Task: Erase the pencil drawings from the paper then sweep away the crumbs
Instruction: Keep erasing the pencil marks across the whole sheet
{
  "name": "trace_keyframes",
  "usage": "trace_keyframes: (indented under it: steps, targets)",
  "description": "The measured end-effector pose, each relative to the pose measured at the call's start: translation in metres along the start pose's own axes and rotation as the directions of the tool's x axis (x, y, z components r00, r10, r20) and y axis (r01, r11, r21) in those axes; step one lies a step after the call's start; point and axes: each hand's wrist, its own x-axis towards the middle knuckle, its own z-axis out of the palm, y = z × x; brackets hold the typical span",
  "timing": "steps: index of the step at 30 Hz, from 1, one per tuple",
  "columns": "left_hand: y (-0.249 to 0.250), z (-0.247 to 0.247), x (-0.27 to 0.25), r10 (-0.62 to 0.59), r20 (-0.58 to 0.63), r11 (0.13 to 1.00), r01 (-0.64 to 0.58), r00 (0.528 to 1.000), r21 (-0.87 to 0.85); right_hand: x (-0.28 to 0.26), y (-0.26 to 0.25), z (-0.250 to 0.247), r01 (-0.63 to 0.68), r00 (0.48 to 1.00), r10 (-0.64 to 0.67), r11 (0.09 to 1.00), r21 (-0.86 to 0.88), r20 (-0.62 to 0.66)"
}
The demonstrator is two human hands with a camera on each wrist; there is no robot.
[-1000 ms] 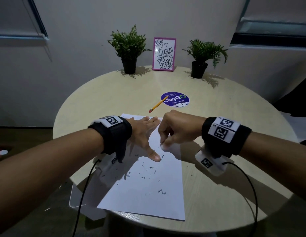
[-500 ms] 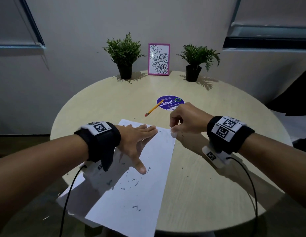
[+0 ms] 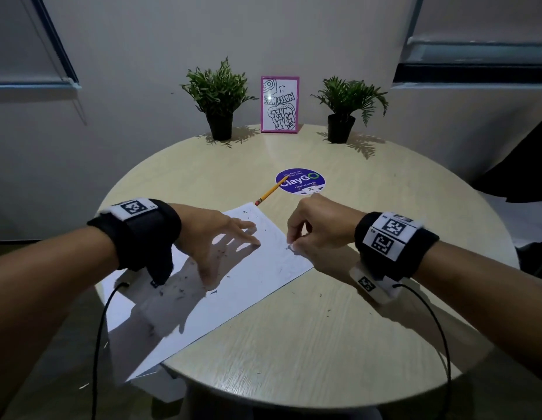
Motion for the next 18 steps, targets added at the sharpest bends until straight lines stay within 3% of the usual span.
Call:
trace_keyframes:
  steps: [3,6,11,14,18]
  targets:
    - [0.007,-0.002,0.003,-0.072,-0.122,0.997,0.068,0.99,-0.039,-0.006,-0.009,0.004,0.036,0.997,-0.034,0.999,-0.027,0.065]
    - [0.03,0.003,0.013,-0.135,-0.159,0.987,0.119,0.978,-0.105,-0.008,-0.018,0.004,0.086,0.991,-0.081,0.995,-0.046,0.109]
    - [0.057,0.013,0.035,-0.216,-0.17,0.97,0.191,0.962,-0.154,0.008,-0.012,-0.005,0.046,0.998,-0.049,0.997,-0.068,-0.042]
    - [0.064,0.021,0.046,-0.288,-0.206,0.948,0.248,0.935,-0.2,0.019,-0.009,-0.008,0.016,0.999,-0.02,0.996,-0.088,-0.048]
    - [0.064,0.019,0.046,-0.265,-0.265,0.948,0.201,0.927,-0.245,0.028,-0.008,-0.001,0.006,1.0,-0.008,0.997,-0.079,-0.024]
